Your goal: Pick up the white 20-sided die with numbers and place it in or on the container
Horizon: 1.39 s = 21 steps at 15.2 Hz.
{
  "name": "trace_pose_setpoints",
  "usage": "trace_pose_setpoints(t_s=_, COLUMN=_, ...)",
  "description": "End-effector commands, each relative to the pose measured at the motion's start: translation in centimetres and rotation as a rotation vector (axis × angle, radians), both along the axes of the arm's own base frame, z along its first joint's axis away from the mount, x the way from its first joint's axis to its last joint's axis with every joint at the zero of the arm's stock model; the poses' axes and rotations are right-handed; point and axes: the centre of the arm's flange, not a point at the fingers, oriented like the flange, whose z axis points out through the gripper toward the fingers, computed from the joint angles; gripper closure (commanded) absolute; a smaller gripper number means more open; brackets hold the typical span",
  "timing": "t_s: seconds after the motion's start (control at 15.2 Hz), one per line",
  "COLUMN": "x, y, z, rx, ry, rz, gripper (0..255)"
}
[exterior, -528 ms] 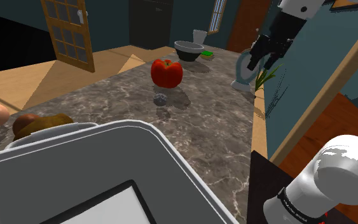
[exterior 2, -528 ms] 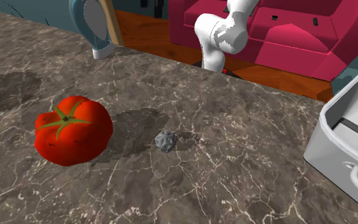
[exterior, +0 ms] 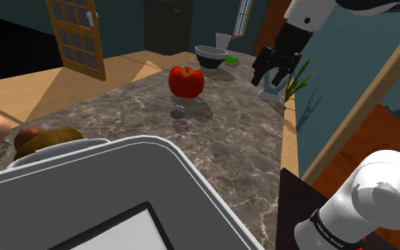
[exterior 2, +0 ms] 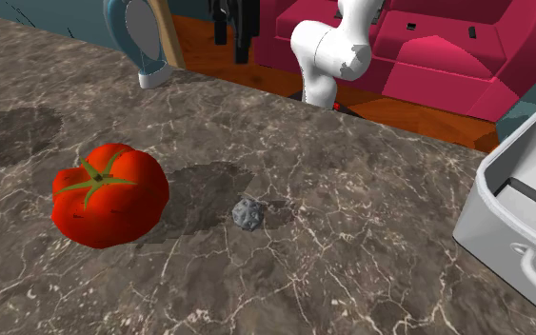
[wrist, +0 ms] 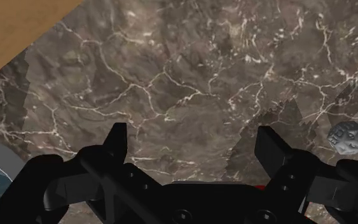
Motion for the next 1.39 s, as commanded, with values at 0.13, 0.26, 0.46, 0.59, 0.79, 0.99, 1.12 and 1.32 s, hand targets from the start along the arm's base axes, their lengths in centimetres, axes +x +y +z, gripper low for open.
trace_pose_setpoints(t_s=0.13, x=2.6, y=3.9, z=-2.0, rx=0.034, ry=-0.003, rz=-0.017, gripper=0)
trace_pose_setpoints(t_s=0.26, x=3.9, y=5.8, z=-2.9, rx=0.051, ry=-0.004, rz=-0.024, gripper=0)
trace_pose_setpoints(t_s=0.46, x=5.7, y=8.7, z=-4.2, rx=0.075, ry=-0.006, rz=-0.035, gripper=0)
trace_pose_setpoints(t_s=0.59, x=7.0, y=10.6, z=-5.1, rx=0.091, ry=-0.007, rz=-0.043, gripper=0)
trace_pose_setpoints(t_s=0.79, x=9.0, y=13.5, z=-6.3, rx=0.116, ry=-0.009, rz=-0.054, gripper=0)
trace_pose_setpoints(t_s=0.99, x=10.9, y=16.4, z=-7.4, rx=0.14, ry=-0.01, rz=-0.065, gripper=0)
trace_pose_setpoints(t_s=1.12, x=12.3, y=18.3, z=-8.1, rx=0.157, ry=-0.011, rz=-0.073, gripper=0)
trace_pose_setpoints(t_s=1.32, x=12.6, y=18.7, z=-9.1, rx=0.158, ry=-0.011, rz=-0.073, gripper=0)
